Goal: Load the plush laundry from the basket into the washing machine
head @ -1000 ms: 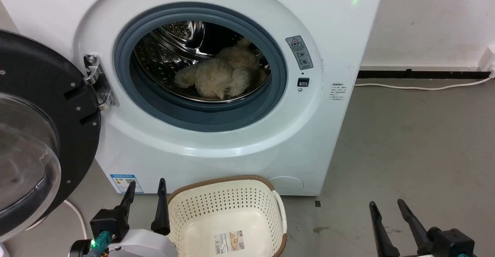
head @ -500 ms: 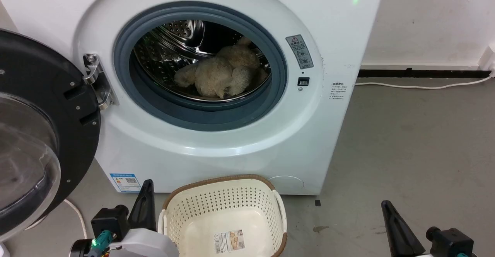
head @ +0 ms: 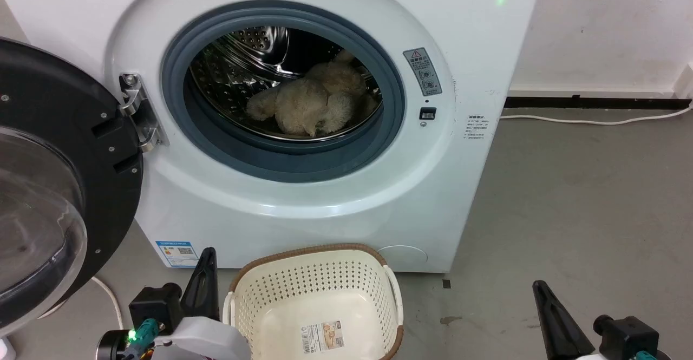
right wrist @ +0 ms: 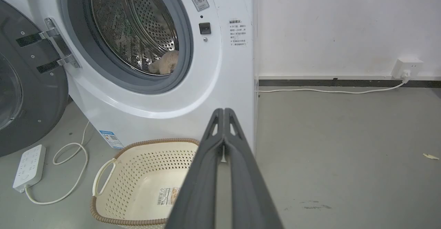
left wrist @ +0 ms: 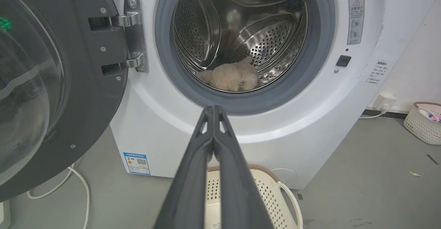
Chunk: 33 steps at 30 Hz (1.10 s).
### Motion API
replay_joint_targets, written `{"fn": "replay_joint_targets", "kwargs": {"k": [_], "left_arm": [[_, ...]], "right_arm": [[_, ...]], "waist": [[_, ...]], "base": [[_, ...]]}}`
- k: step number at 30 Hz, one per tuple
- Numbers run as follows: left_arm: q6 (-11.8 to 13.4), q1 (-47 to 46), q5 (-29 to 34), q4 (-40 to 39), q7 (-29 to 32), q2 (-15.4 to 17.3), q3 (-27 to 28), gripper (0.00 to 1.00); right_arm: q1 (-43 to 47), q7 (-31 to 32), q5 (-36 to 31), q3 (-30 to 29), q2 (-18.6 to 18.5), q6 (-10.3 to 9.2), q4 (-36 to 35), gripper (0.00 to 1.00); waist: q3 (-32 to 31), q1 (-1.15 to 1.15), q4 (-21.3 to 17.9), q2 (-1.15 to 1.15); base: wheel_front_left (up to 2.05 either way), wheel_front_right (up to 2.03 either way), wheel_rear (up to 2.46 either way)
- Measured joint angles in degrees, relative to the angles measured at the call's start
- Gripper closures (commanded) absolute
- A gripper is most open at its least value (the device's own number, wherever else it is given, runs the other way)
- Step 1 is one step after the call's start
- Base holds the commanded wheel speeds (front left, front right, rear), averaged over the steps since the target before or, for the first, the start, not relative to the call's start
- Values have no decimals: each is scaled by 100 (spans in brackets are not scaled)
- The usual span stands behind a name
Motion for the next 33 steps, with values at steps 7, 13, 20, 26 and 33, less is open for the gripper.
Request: {"fn": "replay_joint_targets", "kwargs": {"k": [7,13,20,26,33], "left_arm": [[-13,0,103,-57,56,-56,44,100],[-59,0,203,-118,120,-79,100,100],[-103,1,303,-165,194,-105,162,100],[-138,2,421,-237,255,-151,212,100],[-180,5,547,-299,322,-207,265,100]], "right_arm": [[-74,49,-58,-10,0,0,-15,100],[-97,94,-109,-16,0,0,-27,100],[-129,149,-159,-22,0,0,-45,100],[-204,201,-221,-30,0,0,-69,100],[-232,250,-294,-41,0,0,-78,100]], "waist": [[8,0,16,0],[16,0,30,0],[24,0,45,0],[34,0,63,0],[42,0,79,0]], "base": [[0,0,0],[0,0,0],[0,0,0],[0,0,0],[0,0,0]]}}
